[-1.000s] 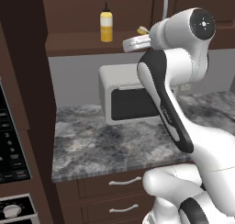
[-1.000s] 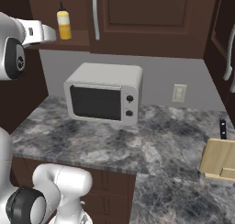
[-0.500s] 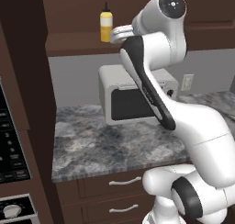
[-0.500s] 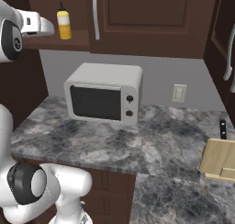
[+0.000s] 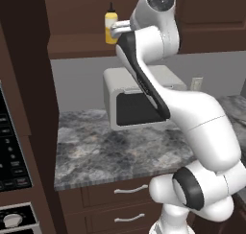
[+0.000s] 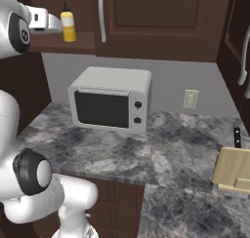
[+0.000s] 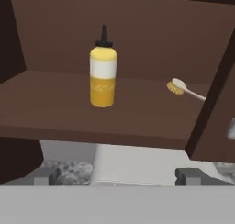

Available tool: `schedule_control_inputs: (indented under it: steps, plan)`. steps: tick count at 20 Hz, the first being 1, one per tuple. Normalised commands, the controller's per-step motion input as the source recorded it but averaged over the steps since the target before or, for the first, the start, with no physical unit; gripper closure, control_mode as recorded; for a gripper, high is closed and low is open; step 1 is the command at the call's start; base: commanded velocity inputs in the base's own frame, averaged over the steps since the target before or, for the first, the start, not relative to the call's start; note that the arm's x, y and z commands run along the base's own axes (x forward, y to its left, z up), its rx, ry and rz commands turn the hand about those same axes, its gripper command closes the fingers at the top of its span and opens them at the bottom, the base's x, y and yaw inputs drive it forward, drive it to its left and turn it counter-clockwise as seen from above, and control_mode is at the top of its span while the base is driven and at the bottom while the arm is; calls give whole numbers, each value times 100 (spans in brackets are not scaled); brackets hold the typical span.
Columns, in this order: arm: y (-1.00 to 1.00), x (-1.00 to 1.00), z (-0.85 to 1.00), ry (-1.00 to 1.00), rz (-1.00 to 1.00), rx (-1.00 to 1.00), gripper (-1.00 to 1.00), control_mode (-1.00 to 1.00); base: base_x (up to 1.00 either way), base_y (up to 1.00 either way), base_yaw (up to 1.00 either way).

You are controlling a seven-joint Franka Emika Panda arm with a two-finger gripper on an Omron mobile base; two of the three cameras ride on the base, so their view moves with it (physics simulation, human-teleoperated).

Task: The dining table condiment station is running low on mustard. Refill the condiment station by opening the cabinet and taking the mustard from the cabinet and placing it on the dining table.

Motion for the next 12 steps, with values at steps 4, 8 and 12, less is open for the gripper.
schedule_control_inputs:
  steps: [4,8,12]
  plan:
    - [3,51,-2,0,-3,0,-100,-100,0,0,0]
    - [7,41,-13,-4,0,0,-100,-100,0,0,0]
    - [6,39,-11,-9,0,2,-100,-100,0,0,0]
